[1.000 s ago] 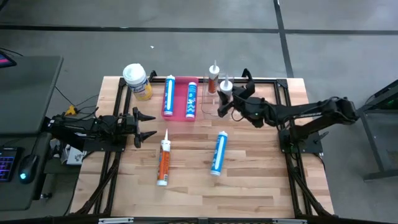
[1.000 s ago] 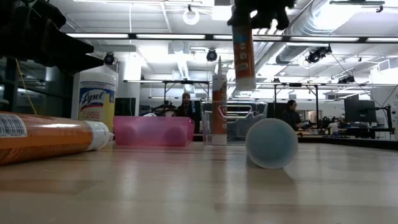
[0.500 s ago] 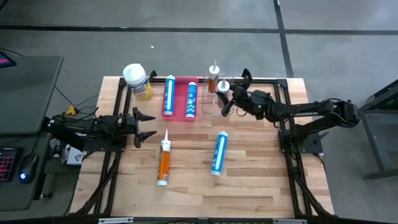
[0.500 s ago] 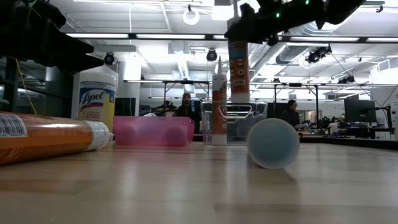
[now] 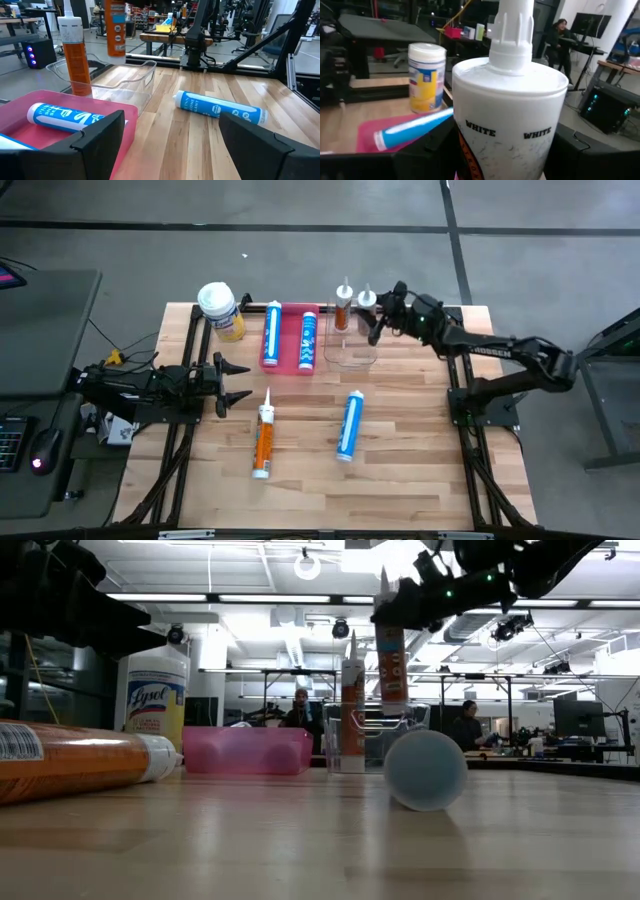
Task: Sort silicone sealant tubes
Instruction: Put the orange silicone sealant into the transparent bin
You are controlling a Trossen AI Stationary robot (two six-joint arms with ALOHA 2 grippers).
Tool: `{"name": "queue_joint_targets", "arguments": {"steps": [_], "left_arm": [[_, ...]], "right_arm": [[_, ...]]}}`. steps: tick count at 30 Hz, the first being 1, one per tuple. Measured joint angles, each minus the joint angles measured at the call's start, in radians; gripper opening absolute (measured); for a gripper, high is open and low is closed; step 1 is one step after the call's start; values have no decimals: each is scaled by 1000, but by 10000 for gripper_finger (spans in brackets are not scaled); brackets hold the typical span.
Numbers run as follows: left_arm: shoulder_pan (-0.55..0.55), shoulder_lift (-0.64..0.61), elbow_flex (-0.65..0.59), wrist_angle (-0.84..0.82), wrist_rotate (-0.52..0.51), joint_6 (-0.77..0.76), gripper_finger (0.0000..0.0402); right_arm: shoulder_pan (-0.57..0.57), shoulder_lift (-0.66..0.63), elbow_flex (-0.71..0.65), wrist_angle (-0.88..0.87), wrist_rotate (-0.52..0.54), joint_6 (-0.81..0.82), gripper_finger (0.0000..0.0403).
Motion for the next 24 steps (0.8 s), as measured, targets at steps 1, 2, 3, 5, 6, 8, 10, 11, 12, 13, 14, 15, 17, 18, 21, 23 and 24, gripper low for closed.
{"name": "queue_joint_targets", "arguments": {"steps": [1, 2, 3, 5, 6, 8, 10, 11, 12, 13, 14, 15, 17, 18, 21, 23, 24], "left_arm": [[0, 0, 0, 0, 0, 0, 319], [0, 0, 0, 0, 0, 0, 319], [0, 0, 0, 0, 0, 0, 319], [0, 0, 0, 0, 0, 0, 319], [0, 0, 0, 0, 0, 0, 319], [0, 0, 0, 0, 0, 0, 319], [0, 0, 0, 0, 0, 0, 319], [0, 0, 0, 0, 0, 0, 319], [0, 0, 0, 0, 0, 0, 319], [0, 0, 0, 0, 0, 0, 319], [0, 0, 0, 0, 0, 0, 319], [0, 0, 0, 0, 0, 0, 319], [0, 0, 0, 0, 0, 0, 319], [0, 0, 0, 0, 0, 0, 319], [0, 0, 0, 0, 0, 0, 319], [0, 0, 0, 0, 0, 0, 319], [0, 0, 0, 0, 0, 0, 319]], "right_arm": [[-21, 0, 0, -3, -26, -1, 207], [-41, 0, 0, -3, -56, -2, 207], [-63, 0, 0, -2, -85, -2, 207], [-100, 5, 0, 1, -145, 1, 207], [-118, 7, -8, 17, -167, 3, 207], [-148, 7, -48, 69, -185, 6, 207], [-176, 8, -86, 130, -188, 27, 207], [-191, 8, -103, 155, -193, 37, 207], [-205, 8, -117, 181, -205, 52, 207], [-217, 8, -127, 203, -220, 64, 207], [-227, 11, -136, 222, -229, 76, 207], [-233, 17, -140, 241, -239, 84, 207], [-239, 35, -140, 276, -265, 92, 207], [-241, 47, -137, 291, -287, 97, 207], [-244, 92, -115, 318, -344, 112, 207], [-247, 128, -109, 342, -370, 122, 207], [-249, 147, -108, 355, -371, 122, 207]]}}
